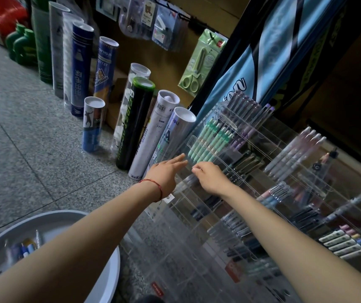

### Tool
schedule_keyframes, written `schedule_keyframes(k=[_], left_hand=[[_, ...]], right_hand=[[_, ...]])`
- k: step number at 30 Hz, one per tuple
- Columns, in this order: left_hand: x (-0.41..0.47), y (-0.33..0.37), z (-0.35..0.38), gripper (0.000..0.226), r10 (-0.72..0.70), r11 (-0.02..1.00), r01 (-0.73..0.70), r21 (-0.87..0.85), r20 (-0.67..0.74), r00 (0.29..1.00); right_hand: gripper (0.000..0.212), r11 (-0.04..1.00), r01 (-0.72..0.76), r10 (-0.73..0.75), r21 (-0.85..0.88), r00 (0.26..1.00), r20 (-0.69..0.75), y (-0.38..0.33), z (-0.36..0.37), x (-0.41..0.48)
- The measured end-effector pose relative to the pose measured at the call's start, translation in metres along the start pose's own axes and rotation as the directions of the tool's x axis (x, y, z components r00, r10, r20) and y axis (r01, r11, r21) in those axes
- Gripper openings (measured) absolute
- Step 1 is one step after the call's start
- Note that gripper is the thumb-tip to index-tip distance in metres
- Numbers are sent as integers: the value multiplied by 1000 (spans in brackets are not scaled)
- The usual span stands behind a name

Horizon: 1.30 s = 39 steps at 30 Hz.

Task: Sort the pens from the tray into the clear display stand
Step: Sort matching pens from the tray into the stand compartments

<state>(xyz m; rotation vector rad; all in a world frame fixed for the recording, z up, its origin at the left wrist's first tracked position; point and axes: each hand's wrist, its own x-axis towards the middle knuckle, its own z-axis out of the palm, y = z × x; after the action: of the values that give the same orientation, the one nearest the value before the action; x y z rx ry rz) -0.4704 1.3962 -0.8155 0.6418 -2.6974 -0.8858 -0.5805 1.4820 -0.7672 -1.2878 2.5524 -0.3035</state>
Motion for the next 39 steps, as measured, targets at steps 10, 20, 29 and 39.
schedule_keyframes(k=[10,20,29,39], left_hand=[[1,2,0,80,2,999,-1,-48,21,1000],[-13,-15,-8,75,-23,990,6,-142,-116,993],[-117,-147,-27,23,-648,740,666,95,368,667],[-218,-236,8,26,-833,395,898,195,488,260]], right_hand=[[28,970,51,-15,-239,988,151,-13,-3,15],[32,994,68,-82,-91,984,-157,-31,-41,7],[26,929,369,-346,27,839,421,-105,119,-43],[17,972,-124,6,199,862,507,-98,312,-78]])
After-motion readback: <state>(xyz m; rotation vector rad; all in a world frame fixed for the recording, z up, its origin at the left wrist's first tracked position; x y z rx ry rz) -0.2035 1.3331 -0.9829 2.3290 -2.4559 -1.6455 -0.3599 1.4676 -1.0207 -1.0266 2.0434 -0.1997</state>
